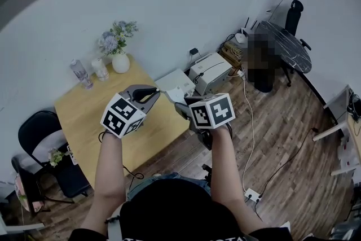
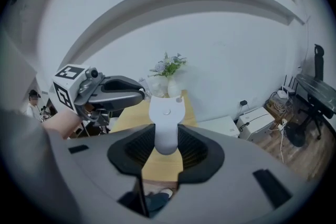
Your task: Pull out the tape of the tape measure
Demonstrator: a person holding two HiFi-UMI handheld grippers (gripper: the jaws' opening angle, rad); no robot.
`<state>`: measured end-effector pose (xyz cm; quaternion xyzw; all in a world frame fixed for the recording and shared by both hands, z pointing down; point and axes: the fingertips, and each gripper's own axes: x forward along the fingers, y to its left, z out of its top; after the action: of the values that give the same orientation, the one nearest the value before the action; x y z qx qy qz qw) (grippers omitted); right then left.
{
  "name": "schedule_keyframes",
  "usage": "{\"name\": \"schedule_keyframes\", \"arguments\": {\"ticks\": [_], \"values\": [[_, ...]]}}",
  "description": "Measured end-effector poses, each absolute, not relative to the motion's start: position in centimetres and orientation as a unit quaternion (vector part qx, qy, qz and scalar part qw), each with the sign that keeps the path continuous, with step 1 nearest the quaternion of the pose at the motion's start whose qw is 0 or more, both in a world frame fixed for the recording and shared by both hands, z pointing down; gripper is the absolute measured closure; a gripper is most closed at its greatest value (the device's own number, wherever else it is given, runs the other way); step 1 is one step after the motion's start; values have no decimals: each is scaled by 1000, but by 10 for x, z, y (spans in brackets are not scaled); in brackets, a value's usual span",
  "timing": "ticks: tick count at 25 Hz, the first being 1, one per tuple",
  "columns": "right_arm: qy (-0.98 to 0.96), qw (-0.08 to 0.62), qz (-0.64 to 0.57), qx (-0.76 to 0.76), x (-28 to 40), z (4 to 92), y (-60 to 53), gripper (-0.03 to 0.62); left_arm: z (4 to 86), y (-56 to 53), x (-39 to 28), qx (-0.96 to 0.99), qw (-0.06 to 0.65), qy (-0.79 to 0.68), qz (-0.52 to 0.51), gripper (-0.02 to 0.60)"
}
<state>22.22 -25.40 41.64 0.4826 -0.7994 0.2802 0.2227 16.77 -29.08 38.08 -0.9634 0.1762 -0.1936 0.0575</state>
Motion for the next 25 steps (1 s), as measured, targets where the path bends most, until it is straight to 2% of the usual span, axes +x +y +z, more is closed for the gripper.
{"name": "schedule_keyframes", "arguments": {"ticks": [4, 25], "values": [[-780, 253, 264, 508, 234, 421, -256, 447, 380, -303, 142, -954, 46, 229, -190, 540], [-762, 259, 249, 539, 252, 423, -267, 448, 367, -341, -38, -859, -15, 493, -134, 540]]}}
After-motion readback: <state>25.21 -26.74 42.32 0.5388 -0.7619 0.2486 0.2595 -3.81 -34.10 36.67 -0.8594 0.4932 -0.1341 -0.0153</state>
